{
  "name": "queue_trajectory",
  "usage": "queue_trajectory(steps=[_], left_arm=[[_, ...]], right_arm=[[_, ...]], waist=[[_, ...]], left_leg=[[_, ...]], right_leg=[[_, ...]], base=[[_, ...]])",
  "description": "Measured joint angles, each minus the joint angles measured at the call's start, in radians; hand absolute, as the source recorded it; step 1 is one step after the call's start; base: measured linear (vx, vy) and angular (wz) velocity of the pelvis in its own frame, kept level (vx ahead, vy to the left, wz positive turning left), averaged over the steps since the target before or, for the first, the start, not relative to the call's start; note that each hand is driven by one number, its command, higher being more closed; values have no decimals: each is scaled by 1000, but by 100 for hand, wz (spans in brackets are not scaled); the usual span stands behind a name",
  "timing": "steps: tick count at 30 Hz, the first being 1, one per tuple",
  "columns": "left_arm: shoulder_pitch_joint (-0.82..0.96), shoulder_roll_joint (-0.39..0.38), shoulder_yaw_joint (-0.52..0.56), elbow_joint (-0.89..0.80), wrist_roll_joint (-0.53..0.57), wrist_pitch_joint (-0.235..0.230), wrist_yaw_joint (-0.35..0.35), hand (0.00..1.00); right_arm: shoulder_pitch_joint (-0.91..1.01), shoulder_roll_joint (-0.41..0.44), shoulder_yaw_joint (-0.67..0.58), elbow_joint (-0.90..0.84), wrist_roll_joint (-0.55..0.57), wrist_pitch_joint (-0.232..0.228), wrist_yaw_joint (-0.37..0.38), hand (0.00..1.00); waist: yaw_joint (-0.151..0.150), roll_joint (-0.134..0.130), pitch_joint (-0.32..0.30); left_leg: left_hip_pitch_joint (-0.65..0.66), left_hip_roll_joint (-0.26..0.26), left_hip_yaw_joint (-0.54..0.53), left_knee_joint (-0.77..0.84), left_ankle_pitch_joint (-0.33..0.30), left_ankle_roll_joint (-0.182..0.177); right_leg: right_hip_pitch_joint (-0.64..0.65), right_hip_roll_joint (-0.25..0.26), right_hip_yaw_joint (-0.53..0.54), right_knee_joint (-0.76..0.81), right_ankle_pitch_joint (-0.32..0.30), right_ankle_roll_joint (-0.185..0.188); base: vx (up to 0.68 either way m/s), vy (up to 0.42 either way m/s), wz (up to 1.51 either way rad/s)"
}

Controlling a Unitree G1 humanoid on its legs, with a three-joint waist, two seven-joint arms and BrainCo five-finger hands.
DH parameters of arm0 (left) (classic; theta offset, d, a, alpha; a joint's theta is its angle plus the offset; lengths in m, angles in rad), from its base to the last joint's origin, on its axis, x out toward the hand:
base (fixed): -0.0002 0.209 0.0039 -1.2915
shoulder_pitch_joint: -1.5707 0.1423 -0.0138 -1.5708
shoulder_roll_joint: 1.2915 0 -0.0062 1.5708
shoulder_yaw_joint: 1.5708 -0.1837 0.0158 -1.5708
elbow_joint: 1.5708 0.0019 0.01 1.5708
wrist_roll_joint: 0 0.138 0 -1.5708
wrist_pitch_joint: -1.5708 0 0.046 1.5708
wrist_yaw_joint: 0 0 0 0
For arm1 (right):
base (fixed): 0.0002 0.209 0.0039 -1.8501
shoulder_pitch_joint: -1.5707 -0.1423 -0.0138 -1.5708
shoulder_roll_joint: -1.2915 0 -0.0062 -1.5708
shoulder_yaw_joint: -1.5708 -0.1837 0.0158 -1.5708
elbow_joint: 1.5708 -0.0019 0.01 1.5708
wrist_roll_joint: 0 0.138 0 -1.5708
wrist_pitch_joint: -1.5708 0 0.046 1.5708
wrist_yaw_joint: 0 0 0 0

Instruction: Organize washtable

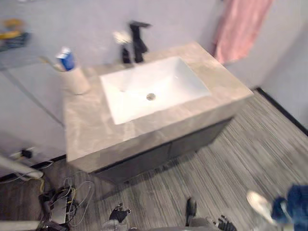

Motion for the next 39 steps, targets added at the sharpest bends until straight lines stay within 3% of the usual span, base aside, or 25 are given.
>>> queue_trajectory(steps=[1,2,3,4,5,7,8,10,13,18,21,22,23,24,25,26,27,28,29,30,32,33,35,36,39], left_arm=[[-8,16,11,-2,-4,6,1,0],[-15,14,39,5,-13,10,7,0],[-22,16,48,6,-15,9,13,0],[-31,12,47,6,-27,8,16,0],[-40,-25,47,0,-61,2,16,0],[-40,-43,46,-1,-127,-2,15,0],[-40,-42,46,0,-139,-2,15,0],[-39,-39,48,1,-154,-3,17,0],[-37,-35,55,2,-164,-2,15,0],[-27,-42,57,0,-174,-8,13,0],[-21,-12,64,-1,-184,-12,13,0],[-21,5,96,-4,-210,-13,13,0],[-15,22,125,-10,-246,-14,15,0],[-7,24,139,-17,-260,-14,17,0],[8,15,163,-25,-289,-19,18,0],[25,1,166,-27,-312,-31,22,0],[31,-10,168,-33,-330,-35,24,0],[39,-26,165,-44,-346,-38,34,0],[42,-33,175,-38,-388,-19,50,0],[43,-34,175,-40,-398,-22,52,0],[38,-35,202,-41,-441,30,20,0],[42,-10,215,-41,-483,87,-35,0],[45,5,217,-42,-495,100,-55,0],[47,10,226,-44,-495,101,-60,0],[49,-8,247,-13,-421,38,-29,0]], right_arm=[[-9,19,3,15,-2,2,-2,0],[-10,15,27,24,-5,1,-4,0],[-11,17,47,25,-7,-3,-8,0],[-24,16,50,26,-11,-3,-12,0],[-36,-11,51,33,-14,6,-11,0],[-37,-19,48,41,-17,7,-18,0],[-32,-15,48,46,-27,8,-18,0],[-36,-12,38,57,-32,7,-19,0],[-31,-4,24,70,-30,5,-19,0],[-20,7,-10,96,-31,6,-20,0],[-19,31,-10,96,-31,6,-20,0],[-21,44,-10,96,-30,5,-20,0],[-20,57,-11,96,-30,4,-20,0],[-19,57,-11,96,-30,3,-20,0],[-13,56,-10,95,-31,2,-20,0],[-19,32,-10,96,-30,1,-21,0],[-24,22,-11,96,-29,1,-24,0],[-28,6,-19,96,-28,0,-24,0],[-28,0,-18,96,-29,0,-22,0],[-30,-1,-17,95,-29,0,-22,0],[-38,-9,-5,100,-32,2,-21,0],[-56,4,1,123,-51,2,-26,0],[-53,18,1,132,-61,1,-26,0],[-50,23,2,142,-70,3,-26,0],[-61,15,12,137,-71,1,-25,0]], waist=[[12,-32,9],[24,-55,10],[14,-62,9],[15,-59,10],[21,-20,14],[9,-8,15],[14,-22,8],[26,-10,8],[17,-16,9],[17,-18,-8],[17,-54,-7],[20,-85,4],[27,-106,11],[31,-109,15],[48,-96,24],[63,-80,27],[68,-62,31],[68,-33,42],[66,-25,42],[67,-25,42],[72,-24,41],[69,-47,43],[68,-69,38],[75,-84,31],[64,-69,17]], left_leg=[[34,-16,50,26,-15,2],[42,-17,114,69,-14,16],[23,-32,133,85,-41,53],[11,-62,131,51,-45,61],[-3,-73,150,-11,-14,89],[34,-73,203,-13,-12,55],[46,-71,209,-9,-14,52],[50,-48,223,18,-7,40],[48,-34,215,100,12,37],[34,-85,162,-8,51,60],[29,-92,165,25,50,61],[11,-80,169,105,49,61],[-12,-47,170,240,45,64],[-30,-19,162,328,40,68],[-95,45,118,538,33,88],[-150,25,-41,590,-30,85],[-169,-1,-121,575,-52,77],[-201,-66,-284,522,-76,61],[-219,-119,-423,427,-79,60],[-226,-144,-496,383,-78,59],[-243,-196,-782,283,-76,54],[-229,-207,-812,266,-103,35],[-215,-207,-788,270,-126,38],[-201,-188,-732,291,-147,38],[-126,-136,-593,291,-191,49]], right_leg=[[-20,-38,-122,114,-61,-15],[-2,-40,-197,82,-51,-21],[34,-27,-220,-19,-37,1],[53,-7,-217,-103,-12,31],[62,24,-217,-162,10,37],[61,-16,-240,-53,-70,43],[73,-6,-237,-78,-60,69],[119,51,-218,-177,-22,65],[181,52,-215,-235,-8,69],[281,49,-236,-314,22,112],[303,53,-236,-372,50,122],[311,39,-221,-372,50,122],[327,33,-189,-373,47,117],[332,35,-171,-371,41,110],[342,40,-122,-357,24,102],[339,49,-58,-344,10,102],[332,53,-25,-341,7,106],[322,61,37,-338,4,111],[300,64,94,-334,2,115],[280,71,137,-329,2,116],[215,115,289,-315,4,123],[185,137,386,-316,5,124],[188,162,431,-341,12,118],[187,179,484,-345,44,107],[189,222,619,-351,74,106]], base=[[155,-13,-165],[128,-24,-169],[19,-23,-128],[-61,20,-90],[-39,59,-90],[111,28,-53],[175,-39,-33],[87,-58,-39],[45,-17,0],[12,93,17],[16,75,2],[12,37,-29],[-15,21,-42],[-59,18,-79],[-16,120,-120],[5,166,-143],[35,228,-156],[-6,219,-150],[-12,225,-141],[-15,253,-153],[23,285,-172],[62,216,-144],[74,77,-112],[68,45,-145],[62,78,-163]])
